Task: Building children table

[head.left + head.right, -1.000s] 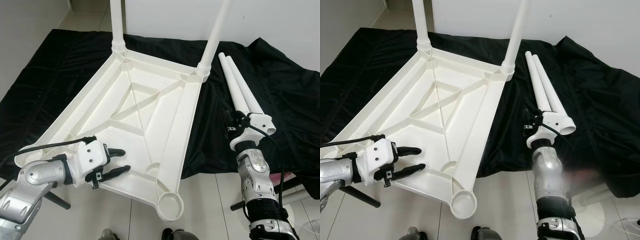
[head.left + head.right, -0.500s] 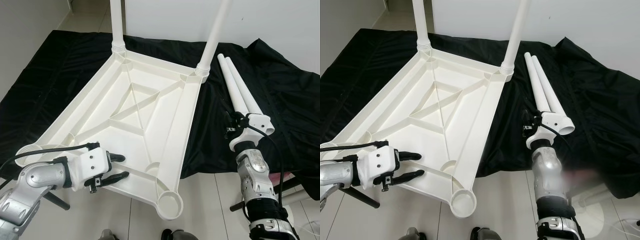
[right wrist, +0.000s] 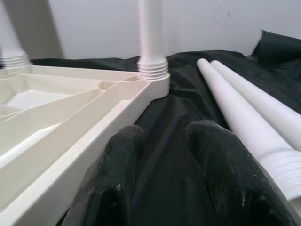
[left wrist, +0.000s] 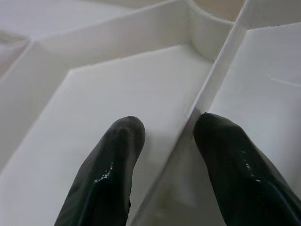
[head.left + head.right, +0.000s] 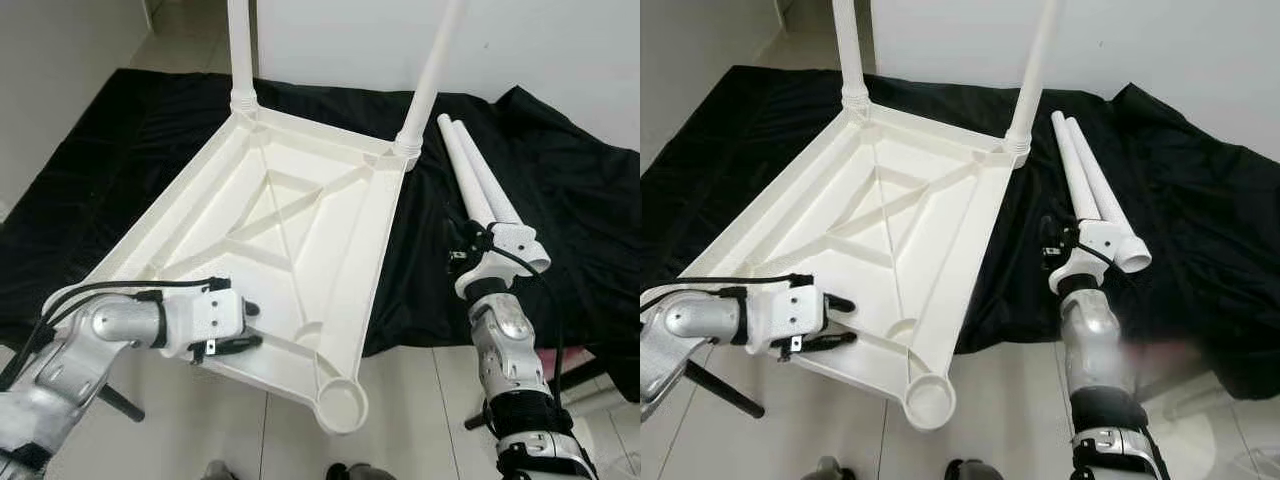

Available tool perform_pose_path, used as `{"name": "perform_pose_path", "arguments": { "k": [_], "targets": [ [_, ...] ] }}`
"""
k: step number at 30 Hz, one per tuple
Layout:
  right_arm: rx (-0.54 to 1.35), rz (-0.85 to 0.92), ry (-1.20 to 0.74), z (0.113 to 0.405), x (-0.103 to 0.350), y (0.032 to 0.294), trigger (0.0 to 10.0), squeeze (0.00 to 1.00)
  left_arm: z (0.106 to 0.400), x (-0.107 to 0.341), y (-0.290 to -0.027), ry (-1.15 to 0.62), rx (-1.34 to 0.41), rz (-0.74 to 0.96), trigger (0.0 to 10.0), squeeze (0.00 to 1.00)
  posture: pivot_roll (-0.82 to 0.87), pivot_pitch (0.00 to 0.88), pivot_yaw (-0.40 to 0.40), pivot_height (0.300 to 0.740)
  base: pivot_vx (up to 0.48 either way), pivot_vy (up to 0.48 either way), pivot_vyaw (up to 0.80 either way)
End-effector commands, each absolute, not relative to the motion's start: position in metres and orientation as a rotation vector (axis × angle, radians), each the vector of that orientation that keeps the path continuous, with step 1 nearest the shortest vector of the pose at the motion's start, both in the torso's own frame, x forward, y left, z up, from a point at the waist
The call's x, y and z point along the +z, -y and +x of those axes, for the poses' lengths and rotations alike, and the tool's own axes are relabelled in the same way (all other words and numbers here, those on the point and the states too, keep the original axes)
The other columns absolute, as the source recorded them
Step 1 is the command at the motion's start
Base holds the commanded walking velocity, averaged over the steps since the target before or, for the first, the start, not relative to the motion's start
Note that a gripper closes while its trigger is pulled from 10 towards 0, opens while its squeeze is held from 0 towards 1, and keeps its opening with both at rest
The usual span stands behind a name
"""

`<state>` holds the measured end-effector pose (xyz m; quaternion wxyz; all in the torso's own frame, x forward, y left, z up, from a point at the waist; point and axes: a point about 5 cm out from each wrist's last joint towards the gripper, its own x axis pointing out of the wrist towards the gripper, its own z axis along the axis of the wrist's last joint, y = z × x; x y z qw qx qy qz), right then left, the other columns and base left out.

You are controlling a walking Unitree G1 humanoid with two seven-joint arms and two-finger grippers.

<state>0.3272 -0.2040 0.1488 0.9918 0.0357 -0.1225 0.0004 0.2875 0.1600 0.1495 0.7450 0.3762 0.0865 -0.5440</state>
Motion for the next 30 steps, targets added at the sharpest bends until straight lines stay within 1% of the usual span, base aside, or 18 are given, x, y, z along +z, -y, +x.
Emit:
{"name": "perform_pose_path", "arguments": {
  "k": [1, 3, 6, 7, 8, 9, 13, 16, 17, 18, 19, 20, 23, 24, 27, 29, 30],
  "targets": [
    [-0.016, 0.069, 0.238, 0.325, 0.145, 0.207, 10.0, 0.0, 0.297, 0.141, -0.171, -0.23, -1.015, 0.813, 10.0, 0.0, 0.03, 0.087, -0.066, 0.74, 0.0, 0.0, 0.0],
    [-0.018, 0.07, 0.238, 0.325, 0.145, 0.207, 10.0, 0.0, 0.305, 0.145, -0.169, -0.24, -0.99, 0.742, 10.0, 0.0, 0.02, 0.088, -0.06, 0.74, 0.0, 0.0, 0.0],
    [-0.019, 0.07, 0.239, 0.325, 0.145, 0.207, 10.0, 0.0, 0.308, 0.147, -0.168, -0.246, -0.992, 0.701, 10.0, 0.0, 0.02, 0.088, -0.06, 0.74, 0.0, 0.0, 0.0],
    [-0.02, 0.07, 0.24, 0.325, 0.145, 0.207, 10.0, 0.0, 0.31, 0.148, -0.167, -0.247, -0.995, 0.681, 3.0, 0.0, 0.02, 0.09, -0.06, 0.74, 0.0, 0.0, 0.0],
    [-0.02, 0.07, 0.24, 0.325, 0.145, 0.207, 10.0, 0.0, 0.31, 0.148, -0.167, -0.247, -0.995, 0.681, 3.0, 0.0, 0.02, 0.09, -0.06, 0.74, 0.0, 0.0, 0.0],
    [-0.026, 0.068, 0.24, 0.325, 0.145, 0.208, 10.0, 0.0, 0.312, 0.15, -0.166, -0.247, -1.0, 0.654, 0.0, 0.0, 0.02, 0.09, -0.06, 0.74, 0.0, 0.0, 0.0],
    [-0.032, 0.067, 0.24, 0.324, 0.145, 0.21, 10.0, 0.0, 0.313, 0.151, -0.164, -0.242, -1.007, 0.638, 0.0, 0.0, 0.02, 0.096, -0.055, 0.74, 0.0, 0.0, 0.0],
    [-0.04, 0.068, 0.242, 0.325, 0.146, 0.211, 10.0, 0.0, 0.317, 0.154, -0.153, -0.218, -1.011, 0.622, 0.0, 0.0, 0.02, 0.103, -0.054, 0.74, 0.0, 0.0, 0.0],
    [-0.04, 0.068, 0.242, 0.325, 0.146, 0.211, 10.0, 0.0, 0.317, 0.154, -0.153, -0.218, -1.011, 0.622, 0.0, 0.0, 0.02, 0.103, -0.054, 0.74, 0.0, 0.0, 0.0],
    [-0.041, 0.068, 0.243, 0.325, 0.146, 0.211, 10.0, 0.0, 0.317, 0.155, -0.146, -0.196, -1.02, 0.628, 4.7, 0.0, 0.02, 0.108, -0.054, 0.74, 0.0, 0.0, 0.0],
    [-0.041, 0.068, 0.243, 0.325, 0.146, 0.211, 10.0, 0.0, 0.317, 0.155, -0.146, -0.196, -1.02, 0.628, 4.7, 0.0, 0.02, 0.108, -0.054, 0.74, 0.0, 0.0, 0.0],
    [-0.042, 0.07, 0.243, 0.325, 0.146, 0.21, 10.0, 0.0, 0.318, 0.155, -0.14, -0.178, -1.028, 0.633, 10.0, 0.0, 0.02, 0.108, -0.054, 0.74, 0.0, 0.0, 0.0],
    [-0.048, 0.075, 0.246, 0.326, 0.147, 0.209, 10.0, 0.0, 0.317, 0.158, -0.121, -0.122, -1.053, 0.617, 10.0, 0.0, 0.01, 0.117, -0.049, 0.74, 0.0, 0.0, 0.0],
    [-0.048, 0.075, 0.246, 0.326, 0.147, 0.209, 10.0, 0.0, 0.317, 0.158, -0.121, -0.122, -1.053, 0.617, 10.0, 0.0, 0.01, 0.117, -0.049, 0.74, 0.0, 0.0, 0.0],
    [-0.06, 0.079, 0.251, 0.326, 0.148, 0.209, 10.0, 0.0, 0.318, 0.161, -0.106, -0.088, -1.069, 0.575, 10.0, 0.0, 0.01, 0.127, -0.042, 0.74, 0.0, 0.0, 0.0],
    [-0.063, 0.08, 0.252, 0.326, 0.148, 0.209, 10.0, 0.0, 0.318, 0.162, -0.103, -0.082, -1.077, 0.564, 10.0, 0.0, 0.01, 0.127, -0.042, 0.74, 0.0, 0.0, 0.0],
    [-0.068, 0.082, 0.253, 0.326, 0.148, 0.209, 10.0, 0.0, 0.318, 0.164, -0.1, -0.079, -1.087, 0.54, 10.0, 1.0, 0.01, 0.127, -0.042, 0.74, 0.0, 0.0, 0.0]
  ]
}}
